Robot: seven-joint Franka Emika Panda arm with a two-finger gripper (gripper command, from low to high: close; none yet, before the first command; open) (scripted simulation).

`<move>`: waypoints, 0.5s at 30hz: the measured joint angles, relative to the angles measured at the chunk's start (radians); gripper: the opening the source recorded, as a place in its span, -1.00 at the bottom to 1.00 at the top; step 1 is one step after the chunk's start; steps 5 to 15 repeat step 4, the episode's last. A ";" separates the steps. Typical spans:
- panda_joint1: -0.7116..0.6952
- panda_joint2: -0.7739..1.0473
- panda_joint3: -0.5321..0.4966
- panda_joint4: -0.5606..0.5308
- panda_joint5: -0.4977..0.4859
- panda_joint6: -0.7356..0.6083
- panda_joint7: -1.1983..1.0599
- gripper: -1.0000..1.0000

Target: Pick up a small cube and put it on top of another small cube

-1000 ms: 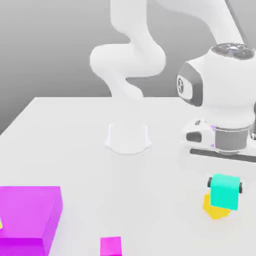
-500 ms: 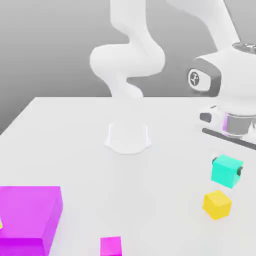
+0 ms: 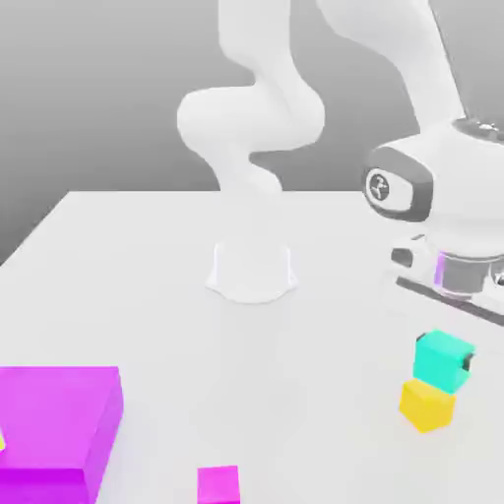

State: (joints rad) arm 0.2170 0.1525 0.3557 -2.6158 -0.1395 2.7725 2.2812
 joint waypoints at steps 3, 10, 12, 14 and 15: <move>0.017 0.037 -0.023 -0.003 -0.042 0.028 0.030 1.00; 0.017 0.037 -0.023 -0.003 -0.042 0.028 0.030 1.00; 0.017 0.037 -0.023 -0.003 -0.042 0.028 0.030 1.00; 0.017 0.037 -0.023 -0.003 -0.042 0.028 0.030 1.00; 0.017 0.037 -0.023 -0.003 -0.042 0.028 0.030 1.00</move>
